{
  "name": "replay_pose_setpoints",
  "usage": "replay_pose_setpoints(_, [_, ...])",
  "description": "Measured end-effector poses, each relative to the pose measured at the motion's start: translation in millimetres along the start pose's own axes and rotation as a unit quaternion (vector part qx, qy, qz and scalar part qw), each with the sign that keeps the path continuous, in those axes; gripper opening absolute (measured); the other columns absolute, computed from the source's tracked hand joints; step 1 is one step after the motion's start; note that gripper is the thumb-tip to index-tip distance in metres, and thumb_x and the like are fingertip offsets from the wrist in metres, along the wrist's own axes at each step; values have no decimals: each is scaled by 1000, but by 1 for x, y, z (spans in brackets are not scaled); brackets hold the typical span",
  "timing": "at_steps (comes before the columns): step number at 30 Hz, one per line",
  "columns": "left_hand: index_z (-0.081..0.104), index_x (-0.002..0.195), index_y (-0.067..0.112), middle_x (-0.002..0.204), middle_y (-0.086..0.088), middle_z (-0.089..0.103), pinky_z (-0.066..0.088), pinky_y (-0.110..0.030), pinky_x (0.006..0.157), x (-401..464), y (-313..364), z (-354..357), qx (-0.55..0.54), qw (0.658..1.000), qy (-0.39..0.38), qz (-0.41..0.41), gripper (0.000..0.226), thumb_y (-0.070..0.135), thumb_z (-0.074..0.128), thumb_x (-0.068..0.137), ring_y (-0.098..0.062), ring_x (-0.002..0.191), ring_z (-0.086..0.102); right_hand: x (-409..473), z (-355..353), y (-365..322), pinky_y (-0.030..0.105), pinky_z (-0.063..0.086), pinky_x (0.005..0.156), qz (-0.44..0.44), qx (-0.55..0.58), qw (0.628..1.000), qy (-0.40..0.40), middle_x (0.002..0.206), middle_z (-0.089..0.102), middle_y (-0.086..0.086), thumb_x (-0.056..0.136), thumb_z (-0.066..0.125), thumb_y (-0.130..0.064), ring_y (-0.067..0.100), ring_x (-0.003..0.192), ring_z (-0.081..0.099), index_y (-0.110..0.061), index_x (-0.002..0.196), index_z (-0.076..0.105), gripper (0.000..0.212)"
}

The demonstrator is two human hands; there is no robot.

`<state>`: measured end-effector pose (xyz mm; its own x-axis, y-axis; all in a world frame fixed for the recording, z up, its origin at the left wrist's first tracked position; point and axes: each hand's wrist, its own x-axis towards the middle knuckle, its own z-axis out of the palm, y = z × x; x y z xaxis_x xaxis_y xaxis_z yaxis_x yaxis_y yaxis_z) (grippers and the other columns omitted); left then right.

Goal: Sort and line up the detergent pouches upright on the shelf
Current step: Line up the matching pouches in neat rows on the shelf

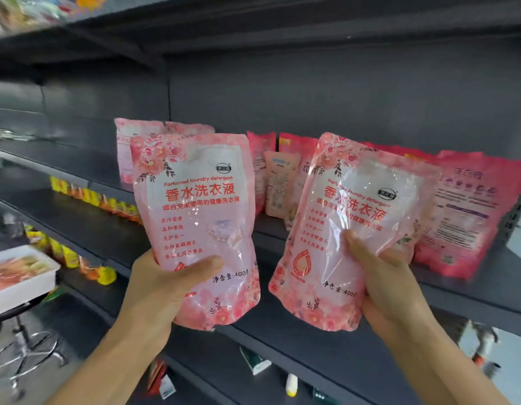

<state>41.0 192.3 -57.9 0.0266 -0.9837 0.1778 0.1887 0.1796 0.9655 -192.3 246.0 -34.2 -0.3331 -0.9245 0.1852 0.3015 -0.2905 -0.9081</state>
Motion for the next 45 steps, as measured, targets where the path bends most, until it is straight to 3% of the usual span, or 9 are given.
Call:
replay_pose_setpoints(8, [64,108,23,98,-1,73,53,-54,86,67,-1,-55,21,999,45,14,91,40,84,21,-25,98,67,68,71,43,32,60,62,5,0,999,-35,99,74,-2,88,59,-19,17,86,72,-19,107,64,20])
replay_pose_setpoints(14, [65,106,19,96,-2,73,55,-51,79,146,-1,-75,29,998,57,16,83,27,92,29,-28,95,68,145,111,69,40,59,71,-1,4,1000,-31,96,75,-4,87,61,-20,16,84,72,-22,103,64,17])
replay_pose_setpoints(17, [66,103,20,92,0,74,57,-43,71,179,-4,-85,25,998,56,22,79,27,89,28,-26,92,69,175,130,80,34,60,61,7,5,999,-36,94,75,-4,87,60,-20,16,81,73,-20,102,65,15])
replay_pose_setpoints(26, [66,100,21,92,0,74,56,-44,75,274,-13,-124,1,999,37,12,63,17,82,40,-25,91,69,238,181,113,34,60,62,7,0,1000,-28,97,75,-4,88,60,-19,15,83,72,-21,106,64,19])
replay_pose_setpoints(29, [66,103,20,94,-1,74,56,-47,79,310,-17,-145,1,1000,12,6,68,13,90,40,-25,92,69,251,203,126,32,57,58,3,-18,1000,-9,92,75,-4,89,60,-20,13,79,73,-20,105,64,17])
replay_pose_setpoints(33, [66,92,24,81,7,75,54,-32,62,356,-18,-182,-3,1000,-23,0,47,10,81,50,-14,80,71,268,243,147,29,57,53,-3,-34,999,26,94,75,-1,89,60,-21,15,79,73,-16,107,65,19])
replay_pose_setpoints(37, [67,94,22,84,5,75,55,-42,74,404,-15,-225,0,998,-58,-16,53,15,81,43,-20,87,69,285,293,169,30,57,52,-16,-26,996,79,95,75,0,89,60,-20,17,79,73,-15,104,66,17])
replay_pose_setpoints(40, [67,91,19,79,4,75,54,-40,68,434,-9,-252,2,997,-78,-23,47,10,82,48,-22,84,70,298,327,183,30,58,52,-26,-41,992,120,90,75,2,89,61,-20,19,77,73,-13,101,66,14])
replay_pose_setpoints(45, [69,92,21,83,3,75,55,-38,62,472,-9,-282,1,991,-131,-22,85,38,93,11,-18,74,73,332,364,208,35,58,61,-29,-54,982,178,92,74,6,89,63,-23,21,76,73,-11,95,66,13])
